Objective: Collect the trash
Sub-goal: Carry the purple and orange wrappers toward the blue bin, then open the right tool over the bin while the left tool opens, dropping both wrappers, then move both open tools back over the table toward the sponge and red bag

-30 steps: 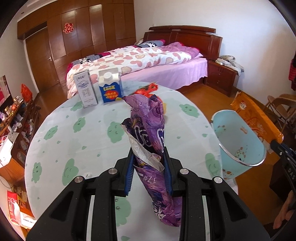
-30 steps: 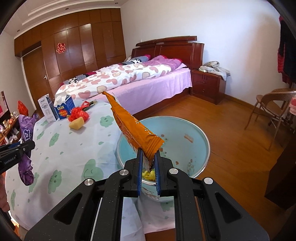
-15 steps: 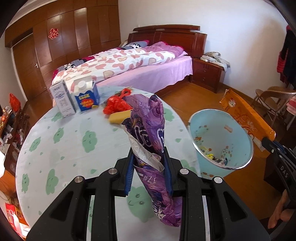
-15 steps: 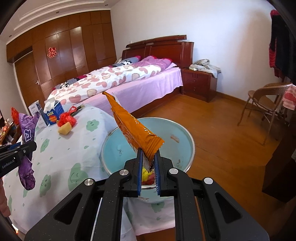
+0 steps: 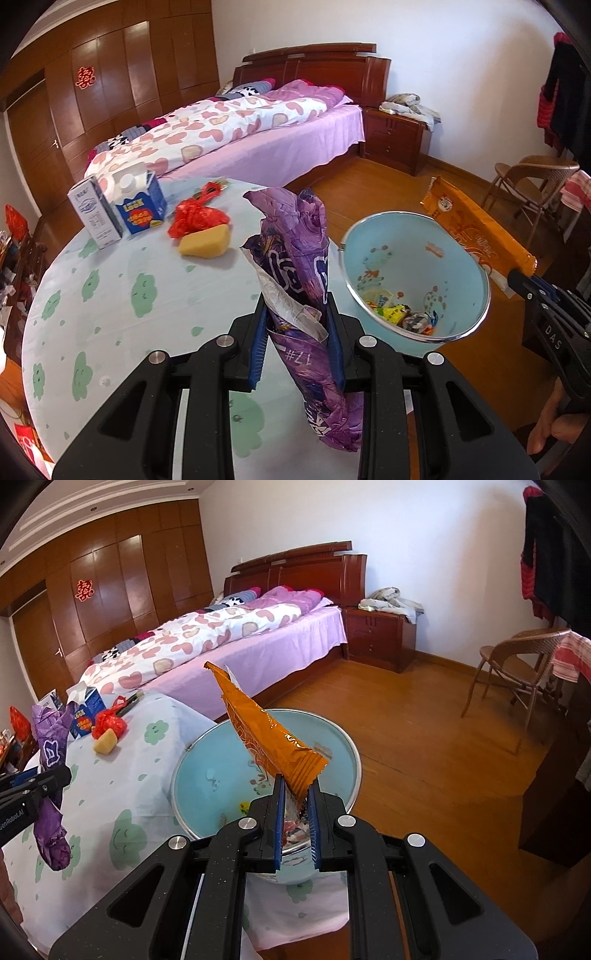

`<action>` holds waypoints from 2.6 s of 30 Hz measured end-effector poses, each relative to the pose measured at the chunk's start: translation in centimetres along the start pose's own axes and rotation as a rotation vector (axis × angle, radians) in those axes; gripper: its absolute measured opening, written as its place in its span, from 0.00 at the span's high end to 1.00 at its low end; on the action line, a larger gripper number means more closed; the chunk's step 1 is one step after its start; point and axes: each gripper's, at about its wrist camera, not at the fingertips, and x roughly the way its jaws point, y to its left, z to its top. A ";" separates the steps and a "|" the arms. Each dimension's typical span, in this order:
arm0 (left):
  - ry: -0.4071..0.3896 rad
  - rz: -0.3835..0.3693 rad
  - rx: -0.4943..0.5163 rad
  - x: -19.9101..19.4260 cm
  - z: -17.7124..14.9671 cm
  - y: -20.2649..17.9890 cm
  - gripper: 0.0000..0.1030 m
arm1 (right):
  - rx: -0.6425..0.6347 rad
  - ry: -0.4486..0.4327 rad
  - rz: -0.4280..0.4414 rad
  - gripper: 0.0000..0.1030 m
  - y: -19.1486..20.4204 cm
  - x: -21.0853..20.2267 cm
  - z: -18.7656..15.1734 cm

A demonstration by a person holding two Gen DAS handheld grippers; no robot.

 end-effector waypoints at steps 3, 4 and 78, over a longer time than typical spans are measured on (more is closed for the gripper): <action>0.003 -0.008 0.014 0.3 0.1 -0.8 0.73 | 0.001 0.004 -0.016 0.88 -0.4 0.4 -0.1; 0.003 -0.010 0.019 0.4 0.1 -1.1 0.73 | 0.005 0.010 -0.018 0.88 -0.6 0.6 -0.1; 0.006 0.025 0.033 2.6 1.5 -4.3 0.11 | 0.077 -0.014 -0.133 0.60 -2.9 2.2 0.4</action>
